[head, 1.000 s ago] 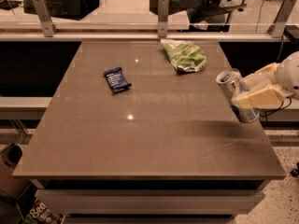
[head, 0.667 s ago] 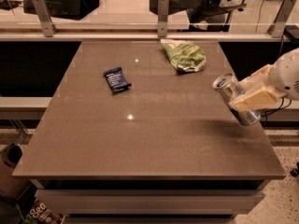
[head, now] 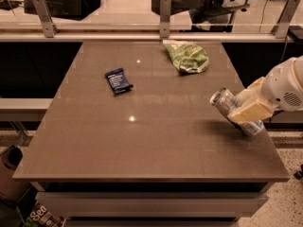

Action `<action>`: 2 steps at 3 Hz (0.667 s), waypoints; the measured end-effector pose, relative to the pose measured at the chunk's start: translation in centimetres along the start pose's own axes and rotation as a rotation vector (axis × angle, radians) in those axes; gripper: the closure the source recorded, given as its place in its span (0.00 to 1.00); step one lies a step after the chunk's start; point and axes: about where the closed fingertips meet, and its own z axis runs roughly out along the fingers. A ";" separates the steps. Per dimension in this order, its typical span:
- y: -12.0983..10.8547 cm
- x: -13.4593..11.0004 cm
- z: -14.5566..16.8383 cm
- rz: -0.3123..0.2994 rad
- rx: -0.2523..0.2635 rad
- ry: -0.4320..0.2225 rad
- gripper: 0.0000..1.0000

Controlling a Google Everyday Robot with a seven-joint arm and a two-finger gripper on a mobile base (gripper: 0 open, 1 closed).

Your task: Knock redbull can over

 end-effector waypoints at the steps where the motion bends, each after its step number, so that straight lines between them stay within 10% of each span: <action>1: 0.6 -0.1 2.1 -0.017 -0.040 0.029 1.00; 2: 0.9 -0.7 4.8 -0.044 -0.102 0.041 1.00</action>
Offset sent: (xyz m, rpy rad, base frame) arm 0.0264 0.0487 -0.0635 -0.0101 0.1380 0.1536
